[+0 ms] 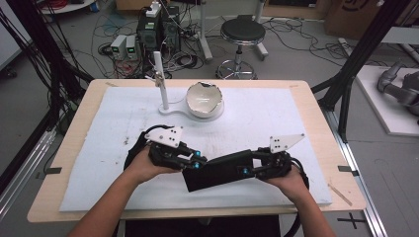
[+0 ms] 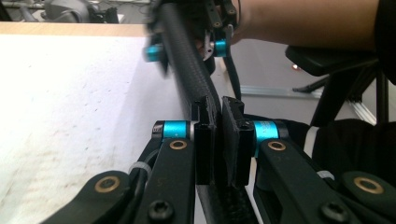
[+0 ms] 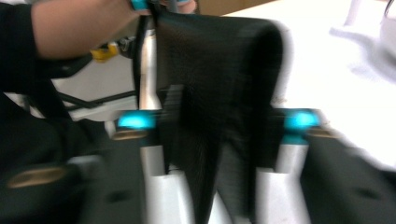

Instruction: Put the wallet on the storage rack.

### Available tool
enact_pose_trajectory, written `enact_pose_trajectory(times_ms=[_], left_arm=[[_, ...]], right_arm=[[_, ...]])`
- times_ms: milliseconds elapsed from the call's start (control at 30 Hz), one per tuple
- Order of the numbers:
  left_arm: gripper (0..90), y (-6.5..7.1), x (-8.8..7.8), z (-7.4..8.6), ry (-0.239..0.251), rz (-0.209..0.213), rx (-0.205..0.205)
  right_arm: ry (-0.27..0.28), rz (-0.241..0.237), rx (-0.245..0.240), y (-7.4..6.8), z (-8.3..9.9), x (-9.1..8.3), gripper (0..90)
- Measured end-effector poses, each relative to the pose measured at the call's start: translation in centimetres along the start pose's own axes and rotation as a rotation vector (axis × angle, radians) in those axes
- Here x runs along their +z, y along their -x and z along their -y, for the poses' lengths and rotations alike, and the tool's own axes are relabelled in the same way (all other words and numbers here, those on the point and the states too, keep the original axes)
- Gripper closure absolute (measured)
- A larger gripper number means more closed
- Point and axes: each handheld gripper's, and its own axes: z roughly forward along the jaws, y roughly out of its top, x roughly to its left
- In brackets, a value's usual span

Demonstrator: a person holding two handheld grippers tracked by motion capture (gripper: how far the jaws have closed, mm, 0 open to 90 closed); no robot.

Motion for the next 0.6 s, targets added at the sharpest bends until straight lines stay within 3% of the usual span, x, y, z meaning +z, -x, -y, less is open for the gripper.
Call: enact_pose_trajectory(times_ms=[33,67,167,267,367,400,433,500,533,600], left_arm=[[82.9,-0.2,-0.1,0.3,0.012,-0.017,-0.024],[82.4,-0.5,-0.1,0.6,0.017,-0.039,-0.049],[78.8,-0.9,-0.2,1.2,-0.012,-0.075,-0.08],[64.5,-1.2,-0.9,1.5,-0.001,-0.145,-0.119],[49.7,-1.5,-2.3,1.9,0.0,-0.21,-0.145],[45.3,-1.5,-2.3,1.9,0.0,-0.21,-0.145],[41.0,-1.8,-3.3,2.4,-0.016,-0.252,-0.186],[35.3,-2.1,-4.2,3.0,-0.035,-0.299,-0.21],[32.0,-2.1,-4.2,3.0,-0.035,-0.299,-0.21],[31.0,-2.4,-6.2,4.1,-0.016,-0.369,-0.253]], right_arm=[[-0.002,-0.011,0.007,0.2,0.0,-0.2,72.2],[-0.005,-0.011,0.017,0.2,-0.1,-0.2,74.8],[-0.057,0.029,0.004,0.0,-0.7,0.2,76.5],[-0.077,0.061,0.029,-0.1,-1.0,0.4,76.8],[-0.067,0.099,0.066,0.0,-1.1,-0.1,76.9],[-0.05,0.107,0.074,0.1,-1.1,-0.5,76.9],[-0.041,0.115,0.083,0.2,-1.2,-0.9,76.9],[-0.03,0.142,0.084,0.1,-1.4,-1.6,76.8],[-0.033,0.157,0.083,0.0,-1.5,-1.9,76.8],[-0.033,0.198,0.078,-0.1,-1.9,-2.5,76.7]])
